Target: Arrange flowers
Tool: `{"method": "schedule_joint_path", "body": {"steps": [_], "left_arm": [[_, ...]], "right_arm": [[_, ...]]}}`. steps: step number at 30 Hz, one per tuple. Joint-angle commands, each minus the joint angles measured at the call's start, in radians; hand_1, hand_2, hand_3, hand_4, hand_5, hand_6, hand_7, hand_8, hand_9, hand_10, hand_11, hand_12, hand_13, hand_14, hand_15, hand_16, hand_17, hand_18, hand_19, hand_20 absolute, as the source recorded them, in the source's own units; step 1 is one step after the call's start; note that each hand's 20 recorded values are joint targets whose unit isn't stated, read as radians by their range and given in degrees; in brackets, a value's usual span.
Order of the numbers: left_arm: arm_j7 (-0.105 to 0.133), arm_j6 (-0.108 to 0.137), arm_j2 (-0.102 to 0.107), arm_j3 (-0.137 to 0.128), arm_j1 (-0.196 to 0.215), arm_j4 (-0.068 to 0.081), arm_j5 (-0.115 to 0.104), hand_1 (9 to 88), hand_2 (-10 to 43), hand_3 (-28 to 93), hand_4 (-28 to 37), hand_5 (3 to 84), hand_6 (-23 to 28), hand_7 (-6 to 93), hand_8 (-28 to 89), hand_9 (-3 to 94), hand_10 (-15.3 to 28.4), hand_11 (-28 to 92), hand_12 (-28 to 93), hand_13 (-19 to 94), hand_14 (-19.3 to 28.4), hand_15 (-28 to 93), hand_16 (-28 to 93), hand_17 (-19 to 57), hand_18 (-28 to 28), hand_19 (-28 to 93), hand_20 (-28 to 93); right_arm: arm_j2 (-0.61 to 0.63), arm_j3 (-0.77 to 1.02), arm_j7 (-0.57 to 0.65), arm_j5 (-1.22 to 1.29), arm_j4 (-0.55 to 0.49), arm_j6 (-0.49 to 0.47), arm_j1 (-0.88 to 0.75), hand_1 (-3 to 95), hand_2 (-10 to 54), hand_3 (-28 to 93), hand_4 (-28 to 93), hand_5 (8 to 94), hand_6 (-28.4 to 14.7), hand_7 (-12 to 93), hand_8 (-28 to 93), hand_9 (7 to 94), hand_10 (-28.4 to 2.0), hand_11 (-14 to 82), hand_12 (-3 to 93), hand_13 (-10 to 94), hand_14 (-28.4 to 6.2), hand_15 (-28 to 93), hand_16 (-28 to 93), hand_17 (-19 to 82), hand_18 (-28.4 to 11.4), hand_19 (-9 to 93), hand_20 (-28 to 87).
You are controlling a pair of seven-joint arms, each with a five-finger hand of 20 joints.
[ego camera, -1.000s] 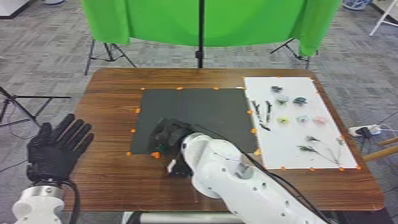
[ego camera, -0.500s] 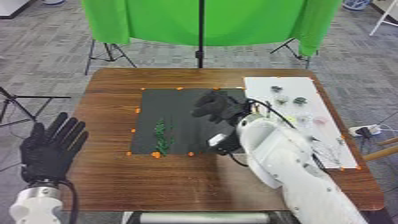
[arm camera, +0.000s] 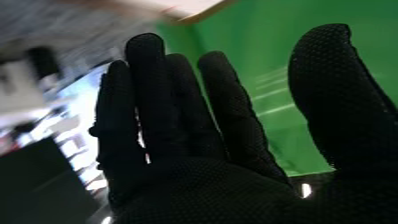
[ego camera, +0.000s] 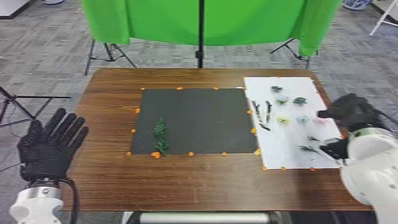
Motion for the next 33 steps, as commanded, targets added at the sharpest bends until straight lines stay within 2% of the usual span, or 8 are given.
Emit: {"method": "schedule_joint_path", "body": {"steps": [1, 8, 13, 17, 19, 21, 23, 33], "left_arm": [[0.008, -0.004, -0.012, -0.011, 0.036, -0.009, -0.002, 26.0, 12.8, 74, -28.3, 44.6, 9.3, 14.2, -8, 37.3, 15.7, 18, 13, 28, 14.8, 29, -4, -3.4, 13.5, 24, 13], [-0.002, 0.001, -0.008, -0.008, 0.033, -0.007, 0.0, 26.1, 12.8, 74, -28.3, 44.6, 9.2, 14.4, -8, 37.3, 15.7, 18, 13, 28, 14.8, 29, -4, -3.4, 13.5, 24, 13], [-0.006, 0.009, -0.009, -0.009, 0.039, -0.007, 0.002, 26.1, 12.8, 74, -28.3, 44.6, 9.2, 14.4, -8, 37.3, 15.7, 18, 13, 28, 14.9, 29, -4, -3.4, 13.5, 24, 13], [-0.009, 0.003, -0.011, -0.014, 0.043, -0.009, 0.002, 26.2, 12.8, 74, -28.3, 44.6, 9.3, 14.3, -8, 37.4, 15.8, 18, 13, 28, 14.9, 29, -4, -3.4, 13.5, 24, 13], [-0.008, 0.001, -0.012, -0.014, 0.043, -0.009, -0.001, 26.2, 12.8, 74, -28.3, 44.6, 9.3, 14.3, -8, 37.4, 15.8, 18, 13, 28, 14.9, 29, -4, -3.4, 13.5, 24, 13], [-0.007, 0.002, -0.013, -0.014, 0.043, -0.009, 0.0, 26.1, 12.8, 74, -28.3, 44.7, 9.4, 14.3, -8, 37.4, 15.8, 18, 13, 28, 14.9, 29, -4, -3.4, 13.5, 24, 13], [-0.003, 0.001, -0.013, -0.014, 0.05, -0.012, -0.002, 26.2, 12.8, 74, -28.3, 44.7, 9.4, 14.2, -8, 37.4, 15.8, 18, 13, 28, 14.9, 29, -4, -3.4, 13.6, 24, 13], [-0.002, 0.007, -0.018, -0.021, 0.071, -0.021, -0.01, 26.2, 12.9, 74, -28.3, 44.7, 9.2, 14.3, -8, 37.4, 15.8, 18, 13, 28, 14.9, 29, -4, -3.5, 13.6, 24, 13]], "right_arm": [[0.01, 0.097, 0.015, -0.019, 0.007, -0.038, -0.205, 37.7, -9.5, 77, -28, 56.6, -7.6, 12, -11, 52.4, -19.7, 16.9, 15.8, 45, -18.6, 62, 17, 21, -24.5, 79, 36], [-0.004, 0.066, 0.021, -0.016, 0.023, -0.065, -0.202, 38.4, -9.5, 75, -28, 58.4, -7.0, 13, -11, 55.9, -18.9, 17.8, 16.3, 47, -17.6, 63, 18, 22, -24.4, 79, 37], [0.006, -0.025, 0.036, -0.1, 0.097, 0.025, -0.156, 41.6, -9.5, 72, -28, 60.6, -6.3, 14, -11, 57.4, -18.4, 19.1, 17.1, 49, -17.1, 64, 19, 23, -24.2, 80, 38], [0.014, -0.09, 0.068, -0.123, 0.139, 0.126, -0.11, 47.9, -9.5, 71, -28, 68.3, -2.7, 22, -13, 64.8, -15.8, 27.0, 19.5, 54, -15.4, 69, 22, 26, -23.4, 82, 39], [0.015, -0.098, 0.063, -0.131, 0.139, 0.139, -0.104, 55.0, -9.5, 63, -28, 70.9, -3.1, 27, -3, 69.2, -14.8, 26.3, 24.8, 57, -14.8, 69, 24, 28, -23.3, 82, 39], [0.017, -0.102, 0.07, -0.131, 0.128, 0.15, -0.101, 59.8, -9.5, 61, -28, 73.1, -2.8, 32, 2, 76.0, -13.5, 17.8, 37.5, 60, -14.3, 69, 26, 29, -23.2, 83, 39], [0.017, -0.103, 0.079, -0.131, 0.105, 0.163, -0.1, 61.2, -9.5, 63, -28, 74.8, -2.6, 35, 5, 79.7, -13.1, 15.5, 43.5, 61, -13.9, 67, 31, 30, -23.4, 84, 40], [0.024, -0.19, 0.072, -0.133, -0.055, 0.265, -0.028, 56.9, -9.5, 71, -24, 74.3, -2.6, 40, 11, 79.5, -13.2, 21.2, 48.4, 63, -14.4, 70, 32, 32, -24.6, 87, 40]]}}
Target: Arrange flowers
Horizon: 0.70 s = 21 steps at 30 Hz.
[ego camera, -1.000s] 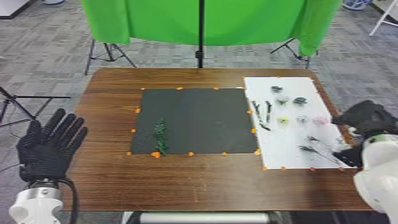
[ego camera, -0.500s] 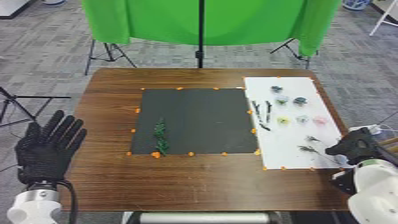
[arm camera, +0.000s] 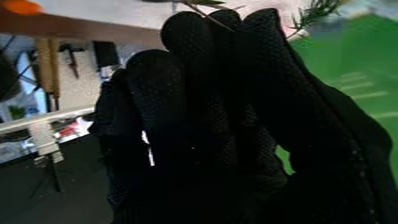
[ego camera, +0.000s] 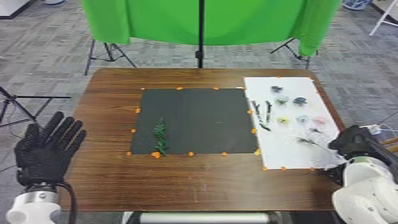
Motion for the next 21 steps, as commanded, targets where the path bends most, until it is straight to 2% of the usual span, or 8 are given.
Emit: {"method": "schedule_joint_path", "body": {"steps": [1, 6, 10, 15, 20, 21], "left_arm": [[-0.004, 0.005, -0.013, -0.005, 0.035, -0.008, -0.007, 26.2, 12.9, 74, -28.3, 44.7, 9.3, 14.3, -8, 37.4, 15.7, 18, 13, 28, 14.9, 29, -4, -3.5, 13.6, 24, 13], [-0.004, 0.01, -0.008, -0.008, 0.04, -0.012, -0.006, 26.2, 12.9, 74, -28.3, 44.7, 9.3, 14.5, -8, 37.4, 15.8, 18, 13, 28, 14.9, 29, -4, -3.5, 13.6, 24, 13], [-0.008, 0.011, 0.0, 0.0, 0.026, -0.007, -0.005, 26.2, 12.9, 74, -28.3, 44.8, 9.4, 14.3, -8, 37.4, 15.8, 18, 13, 28, 14.9, 29, -4, -3.5, 13.6, 24, 13], [-0.009, 0.018, 0.007, 0.005, 0.023, -0.007, -0.007, 26.2, 12.9, 74, -28.3, 44.7, 9.3, 14.4, -8, 37.4, 15.7, 18, 13, 28, 14.9, 29, -4, -3.5, 13.6, 24, 13], [-0.02, 0.022, 0.017, 0.017, 0.004, 0.0, -0.004, 26.2, 13.0, 74, -28.3, 44.7, 9.3, 14.3, -8, 37.5, 15.8, 18, 13, 28, 14.9, 29, -4, -3.6, 13.6, 24, 13], [-0.016, 0.019, 0.018, 0.02, 0.0, 0.002, -0.004, 26.2, 13.0, 74, -28.3, 44.7, 9.3, 14.3, -8, 37.5, 15.8, 18, 13, 28, 14.9, 29, -4, -3.6, 13.6, 24, 13]], "right_arm": [[0.009, -0.112, -0.01, -0.03, -0.116, 0.084, 0.103, 56.7, -9.5, 71, -23, 74.2, -2.6, 40, 11, 79.5, -13.3, 21.5, 48.6, 63, -14.4, 71, 32, 32, -24.7, 87, 40], [-0.061, -0.314, 0.01, -0.049, -0.086, 0.079, 0.314, 56.1, -9.5, 72, -22, 74.6, -2.9, 40, 12, 79.4, -13.3, 22.8, 49.1, 64, -14.9, 71, 32, 33, -25.3, 88, 40], [-0.146, -0.458, 0.03, -0.052, -0.036, 0.084, 0.45, 56.2, -9.5, 72, -21, 74.9, -3.0, 40, 13, 79.6, -13.7, 23.7, 49.0, 64, -15.1, 72, 32, 33, -25.9, 89, 40], [-0.243, -0.606, 0.039, -0.056, 0.029, 0.068, 0.553, 56.5, -9.5, 71, -20, 75.6, -3.3, 39, 13, 80.0, -13.8, 24.4, 48.9, 65, -15.1, 73, 31, 34, -26.5, 90, 40], [-0.316, -0.704, 0.058, -0.014, 0.101, 0.025, 0.625, 56.3, -9.5, 71, -19, 75.9, -3.3, 39, 14, 80.6, -14.0, 25.2, 48.7, 66, -15.7, 74, 30, 35, -27.1, 92, 40], [-0.326, -0.725, 0.051, -0.012, 0.119, 0.008, 0.643, 56.2, -9.5, 71, -19, 75.9, -3.3, 38, 15, 80.6, -14.0, 25.3, 48.7, 66, -15.8, 74, 30, 35, -27.2, 92, 40]]}}
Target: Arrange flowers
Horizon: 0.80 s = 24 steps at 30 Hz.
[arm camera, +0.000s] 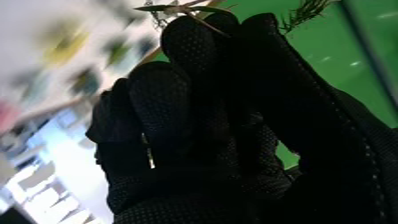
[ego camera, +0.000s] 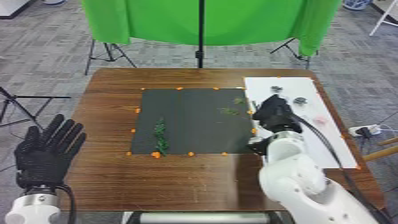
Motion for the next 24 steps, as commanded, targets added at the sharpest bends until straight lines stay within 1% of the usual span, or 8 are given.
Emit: {"method": "schedule_joint_path", "body": {"steps": [1, 6, 7, 9, 11, 17, 19, 24], "left_arm": [[-0.016, 0.015, 0.015, 0.021, -0.02, 0.011, -0.003, 26.2, 13.1, 74, -28.3, 44.8, 9.3, 14.3, -8, 37.5, 15.8, 18, 13, 28, 14.9, 29, -4, -3.5, 13.6, 24, 13], [-0.028, 0.011, 0.027, 0.039, -0.044, 0.021, -0.002, 26.1, 13.1, 74, -28.3, 44.8, 9.3, 14.3, -8, 37.5, 15.8, 18, 13, 28, 14.9, 29, -4, -3.5, 13.6, 24, 13], [-0.028, 0.017, 0.029, 0.042, -0.045, 0.02, -0.002, 26.1, 13.1, 74, -28.3, 44.8, 9.2, 14.3, -8, 37.5, 15.7, 18, 13, 28, 14.9, 29, -4, -3.5, 13.6, 24, 13], [-0.029, 0.014, 0.033, 0.046, -0.053, 0.024, 0.0, 26.1, 13.1, 74, -28.3, 44.8, 9.2, 14.3, -8, 37.5, 15.8, 18, 13, 28, 14.9, 29, -4, -3.5, 13.6, 24, 13], [-0.035, 0.018, 0.039, 0.052, -0.057, 0.025, -0.002, 26.2, 13.0, 74, -28.3, 44.8, 9.3, 14.4, -8, 37.5, 15.8, 18, 13, 28, 14.9, 29, -4, -3.6, 13.6, 24, 13], [-0.058, 0.025, 0.059, 0.063, -0.082, 0.033, 0.001, 26.3, 12.9, 74, -28.3, 44.8, 9.3, 14.4, -8, 37.5, 15.7, 18, 13, 28, 14.9, 29, -4, -3.5, 13.6, 24, 13], [-0.069, 0.031, 0.066, 0.067, -0.092, 0.037, 0.002, 26.3, 12.8, 74, -28.3, 44.8, 9.2, 14.5, -8, 37.4, 15.7, 18, 13, 28, 14.9, 29, -4, -3.6, 13.6, 24, 13], [-0.078, 0.034, 0.073, 0.075, -0.101, 0.041, 0.002, 26.3, 12.8, 74, -28.3, 44.8, 9.2, 14.5, -8, 37.4, 15.7, 18, 13, 28, 14.8, 29, -4, -3.6, 13.6, 24, 13]], "right_arm": [[-0.137, -0.151, 0.003, 0.029, 0.09, -0.093, 0.133, 56.2, -9.5, 71, -19, 76.0, -3.3, 38, 15, 80.6, -14.1, 25.5, 48.9, 66, -15.8, 74, 29, 35, -27.4, 92, 40], [-0.183, -0.206, 0.038, 0.052, 0.154, -0.133, 0.169, 55.9, -9.5, 69, -18, 76.0, -3.3, 38, 16, 81.0, -14.3, 26.3, 49.2, 67, -16.0, 77, 29, 36, -27.8, 93, 44], [-0.189, -0.217, 0.041, 0.052, 0.162, -0.142, 0.175, 56.0, -9.5, 69, -18, 75.9, -3.3, 38, 17, 80.9, -14.2, 26.5, 49.2, 67, -15.9, 77, 29, 36, -27.8, 93, 45], [-0.197, -0.241, 0.046, 0.045, 0.181, -0.152, 0.193, 56.3, -9.5, 69, -18, 75.9, -3.6, 38, 17, 80.9, -14.1, 26.7, 49.2, 68, -15.8, 77, 29, 37, -27.9, 93, 46], [-0.212, -0.25, 0.059, 0.05, 0.189, -0.168, 0.195, 56.1, -9.5, 69, -18, 75.8, -3.9, 38, 17, 81.4, -14.0, 27.5, 49.0, 69, -15.6, 77, 29, 38, -28.1, 93, 49], [-0.259, -0.272, 0.075, 0.058, 0.202, -0.185, 0.185, 55.9, -9.5, 69, -17, 75.4, -3.8, 38, 18, 83.0, -13.4, 30.7, 46.7, 73, -13.2, 76, 30, 44, -27.6, 93, 54], [-0.278, -0.27, 0.079, 0.06, 0.207, -0.187, 0.173, 56.0, -9.5, 69, -17, 75.1, -3.8, 38, 18, 84.0, -12.5, 31.3, 45.4, 76, -11.5, 75, 31, 47, -27.1, 93, 55], [-0.303, -0.29, 0.089, 0.047, 0.219, -0.172, 0.165, 55.4, -9.5, 69, -17, 75.0, -3.6, 38, 17, 86.0, -12.0, 31.9, 43.2, 81, -8.7, 71, 32, 51, -25.7, 93, 57]]}}
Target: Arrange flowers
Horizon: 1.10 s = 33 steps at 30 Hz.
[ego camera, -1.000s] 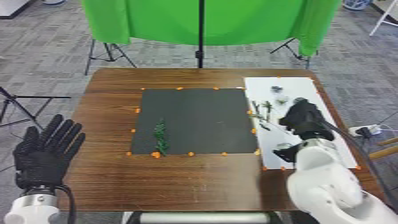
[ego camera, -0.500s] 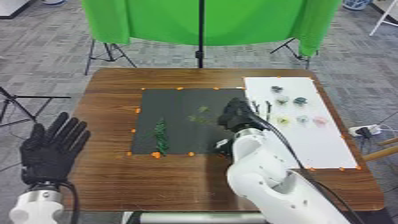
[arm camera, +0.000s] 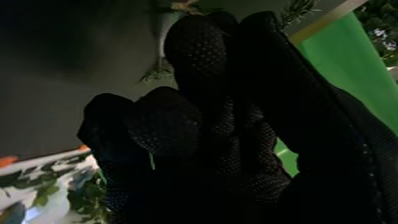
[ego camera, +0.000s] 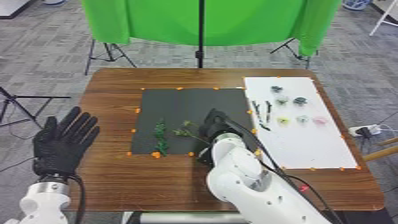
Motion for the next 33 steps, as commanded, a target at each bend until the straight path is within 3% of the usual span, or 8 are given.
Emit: {"method": "schedule_joint_path", "body": {"steps": [1, 7, 9, 13, 15, 19, 24, 33], "left_arm": [[-0.034, 0.019, 0.017, 0.015, -0.018, 0.015, 0.001, 26.3, 12.7, 74, -28.3, 44.7, 9.2, 14.4, -8, 37.5, 15.7, 18, 13, 28, 14.9, 29, -4, -3.6, 13.6, 24, 13], [-0.044, 0.025, 0.026, 0.031, -0.033, 0.023, 0.0, 26.4, 12.7, 74, -28.3, 44.8, 9.3, 14.3, -8, 37.5, 15.8, 18, 13, 28, 14.9, 29, -4, -3.6, 13.6, 24, 13], [-0.046, 0.025, 0.024, 0.034, -0.035, 0.024, -0.001, 26.4, 12.7, 74, -28.3, 44.8, 9.3, 14.4, -8, 37.5, 15.8, 18, 13, 28, 14.9, 29, -4, -3.6, 13.6, 24, 13], [-0.039, 0.02, 0.019, 0.03, -0.03, 0.025, 0.002, 26.4, 12.7, 74, -28.3, 44.8, 9.2, 14.5, -8, 37.6, 15.7, 18, 13, 28, 14.9, 29, -4, -3.6, 13.6, 24, 13], [-0.033, 0.029, 0.018, 0.034, -0.031, 0.029, -0.002, 26.5, 12.7, 74, -28.3, 44.8, 9.2, 14.6, -8, 37.5, 15.7, 18, 13, 28, 14.9, 29, -4, -3.6, 13.6, 24, 13], [-0.033, 0.024, 0.015, 0.035, -0.028, 0.028, -0.005, 26.5, 12.6, 74, -28.3, 44.9, 9.3, 14.5, -8, 37.6, 15.7, 18, 13, 28, 14.9, 30, -4, -3.6, 13.6, 24, 13], [-0.015, 0.02, 0.007, 0.023, -0.015, 0.023, -0.006, 26.6, 12.5, 74, -28.3, 44.9, 9.3, 14.5, -8, 37.5, 15.8, 18, 13, 28, 14.9, 30, -4, -3.6, 13.6, 24, 13], [-0.009, 0.019, -0.004, 0.02, -0.006, 0.021, -0.012, 26.6, 12.6, 74, -28.3, 44.7, 9.3, 14.5, -8, 37.6, 15.7, 18, 13, 28, 14.9, 30, -4, -3.6, 13.6, 24, 13]], "right_arm": [[-0.065, -0.03, 0.026, -0.011, 0.015, 0.006, -0.028, 55.4, -9.5, 69, -17, 75.0, -3.6, 37, 17, 86.6, -12.1, 32.0, 42.3, 82, -8.0, 69, 32, 53, -25.3, 93, 57], [-0.099, -0.024, 0.044, 0.004, 0.018, 0.041, -0.053, 55.3, -9.5, 69, -18, 75.6, -3.8, 36, 16, 89.3, -12.4, 32.8, 37.1, 88, -4.8, 63, 33, 58, -23.6, 93, 57], [-0.102, -0.021, 0.041, 0.003, 0.019, 0.045, -0.058, 55.4, -9.5, 68, -18, 75.9, -4.6, 31, 15, 89.3, -12.6, 33.3, 36.1, 88, -4.6, 62, 34, 58, -23.5, 93, 57], [-0.094, -0.016, 0.038, 0.013, 0.019, 0.051, -0.06, 54.2, -9.5, 67, -17, 75.6, -6.4, 22, 12, 88.5, -13.1, 33.2, 34.9, 88, -5.3, 61, 36, 57, -23.6, 93, 57], [-0.093, -0.009, 0.037, 0.023, 0.023, 0.05, -0.06, 53.1, -9.5, 67, -18, 75.5, -6.9, 20, 11, 88.3, -13.5, 33.7, 34.0, 87, -5.5, 61, 36, 57, -23.6, 93, 57], [-0.09, -0.001, 0.032, 0.019, 0.018, 0.067, -0.065, 52.3, -9.5, 67, -17, 75.3, -7.5, 18, 11, 87.7, -14.0, 36.0, 29.6, 87, -5.9, 62, 35, 56, -23.7, 93, 57], [-0.071, 0.008, 0.024, 0.03, -0.002, 0.074, -0.053, 50.6, -9.5, 68, -17, 75.0, -7.6, 17, 10, 87.5, -14.2, 36.7, 28.4, 87, -6.1, 62, 35, 56, -23.8, 93, 57], [-0.047, 0.013, 0.017, 0.075, -0.042, 0.014, -0.055, 48.9, -9.5, 67, -17, 77.2, -7.9, 16, 8, 88.0, -14.2, 36.0, 27.7, 87, -6.9, 62, 34, 56, -24.3, 93, 57]]}}
